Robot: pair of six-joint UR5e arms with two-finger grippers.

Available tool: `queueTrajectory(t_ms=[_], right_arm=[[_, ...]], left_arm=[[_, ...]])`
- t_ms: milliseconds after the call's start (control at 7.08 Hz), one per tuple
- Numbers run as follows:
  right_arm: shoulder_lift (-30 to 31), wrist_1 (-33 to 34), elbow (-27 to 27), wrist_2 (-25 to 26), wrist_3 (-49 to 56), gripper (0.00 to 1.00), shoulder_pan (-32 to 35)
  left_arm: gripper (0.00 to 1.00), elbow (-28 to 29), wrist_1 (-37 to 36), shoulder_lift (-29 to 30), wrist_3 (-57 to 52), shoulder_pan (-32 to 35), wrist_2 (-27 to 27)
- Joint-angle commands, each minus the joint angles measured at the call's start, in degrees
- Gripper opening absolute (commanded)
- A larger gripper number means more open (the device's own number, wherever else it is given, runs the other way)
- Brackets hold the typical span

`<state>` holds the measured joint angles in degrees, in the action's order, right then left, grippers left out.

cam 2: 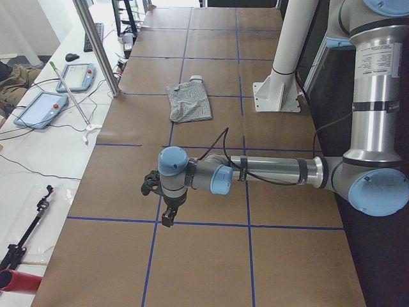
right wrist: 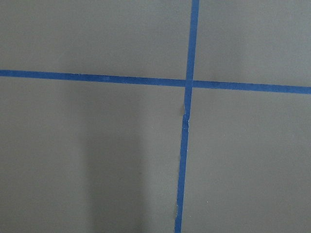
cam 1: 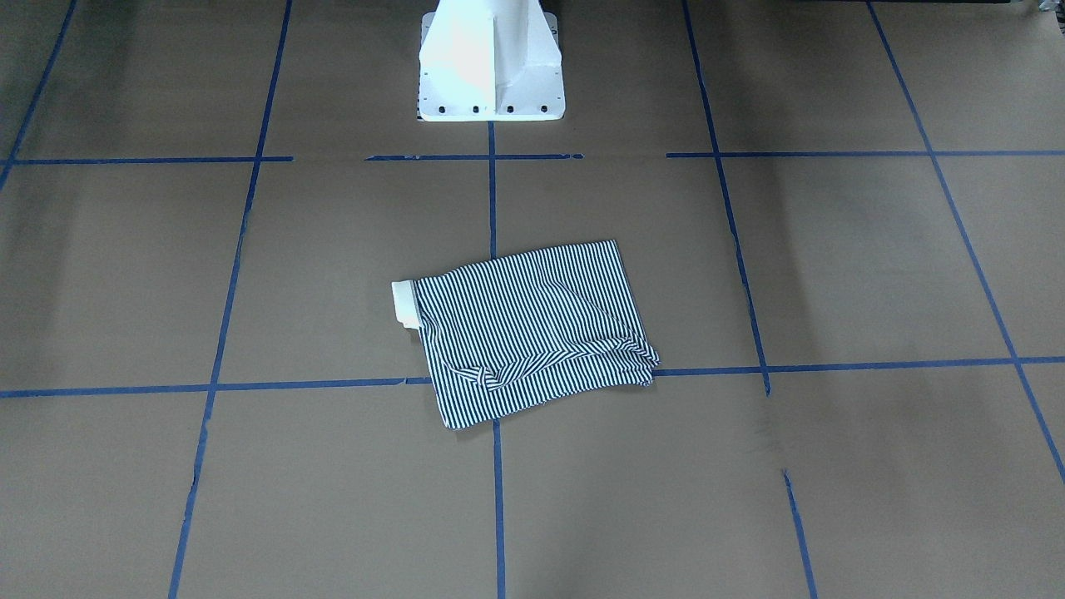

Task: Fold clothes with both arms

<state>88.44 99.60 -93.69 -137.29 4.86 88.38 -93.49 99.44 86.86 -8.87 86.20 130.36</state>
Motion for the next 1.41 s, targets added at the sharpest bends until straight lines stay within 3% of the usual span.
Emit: queueTrajectory(t_ms=[0, 706, 1271], right_arm=[[0.33, -0.02, -0.88, -0.70, -0.12, 1.00, 1.70], [0.77, -6.69, -0.79, -0.08, -6.24, 1.00, 2.85], [0.60, -7.58, -0.70, 1.23, -8.47, 1.00, 2.85]], left_arm=[[1.00, -0.20, -0.21, -0.29, -0.27, 0.10, 0.24], [1.00, -0.03, -0.13, -0.20, 0.26, 0.10, 0.33], [1.00, 0.24, -0.04, -0.11, 2.17, 0.10, 0.33]])
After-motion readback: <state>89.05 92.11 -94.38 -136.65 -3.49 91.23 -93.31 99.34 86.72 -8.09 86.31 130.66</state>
